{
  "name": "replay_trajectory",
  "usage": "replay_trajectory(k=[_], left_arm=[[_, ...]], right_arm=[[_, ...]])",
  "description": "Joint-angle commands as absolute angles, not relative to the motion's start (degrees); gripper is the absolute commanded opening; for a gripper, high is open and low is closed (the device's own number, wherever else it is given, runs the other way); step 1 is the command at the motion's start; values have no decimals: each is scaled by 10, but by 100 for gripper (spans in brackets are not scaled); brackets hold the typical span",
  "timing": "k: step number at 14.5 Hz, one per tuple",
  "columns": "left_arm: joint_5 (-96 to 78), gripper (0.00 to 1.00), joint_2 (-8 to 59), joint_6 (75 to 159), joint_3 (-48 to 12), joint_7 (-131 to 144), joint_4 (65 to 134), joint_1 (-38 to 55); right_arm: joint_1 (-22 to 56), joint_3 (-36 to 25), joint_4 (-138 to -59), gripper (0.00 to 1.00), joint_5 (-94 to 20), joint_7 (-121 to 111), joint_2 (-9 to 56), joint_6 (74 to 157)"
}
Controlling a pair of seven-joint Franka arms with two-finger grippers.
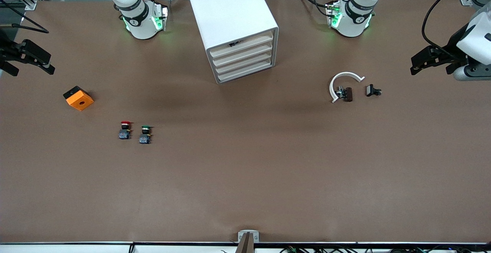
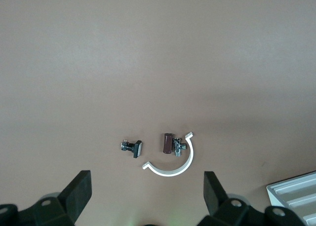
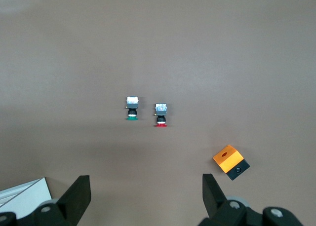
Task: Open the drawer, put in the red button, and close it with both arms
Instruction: 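Grasp the red button with the right gripper while the left gripper approaches the drawer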
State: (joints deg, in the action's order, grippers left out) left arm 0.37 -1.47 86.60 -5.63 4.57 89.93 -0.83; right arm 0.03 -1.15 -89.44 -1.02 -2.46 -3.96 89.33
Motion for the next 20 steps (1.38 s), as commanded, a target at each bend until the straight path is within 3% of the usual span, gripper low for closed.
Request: replay_trajectory(k=[1,9,14,17,20], left_arm=[[4,100,-18,860,-57,36,892,-11],[-16,100,32,884,-64,74,886,-3],[-36,100,105,906,-78,203,887,30],[-36,100,146,925,-79,284,887,52],[-37,100,191,930,-80,375,886,80]], right_arm=[[-17,-10,-886,100,-7,-33,-39,886],[-17,-8,-900,100,-8,-33,-10,893],[-10,-7,-997,100,35,-33,8,946],[-11,-7,-1034,100,38,-33,43,1018],[-7,-7,-1136,100,38,-33,51,1143]])
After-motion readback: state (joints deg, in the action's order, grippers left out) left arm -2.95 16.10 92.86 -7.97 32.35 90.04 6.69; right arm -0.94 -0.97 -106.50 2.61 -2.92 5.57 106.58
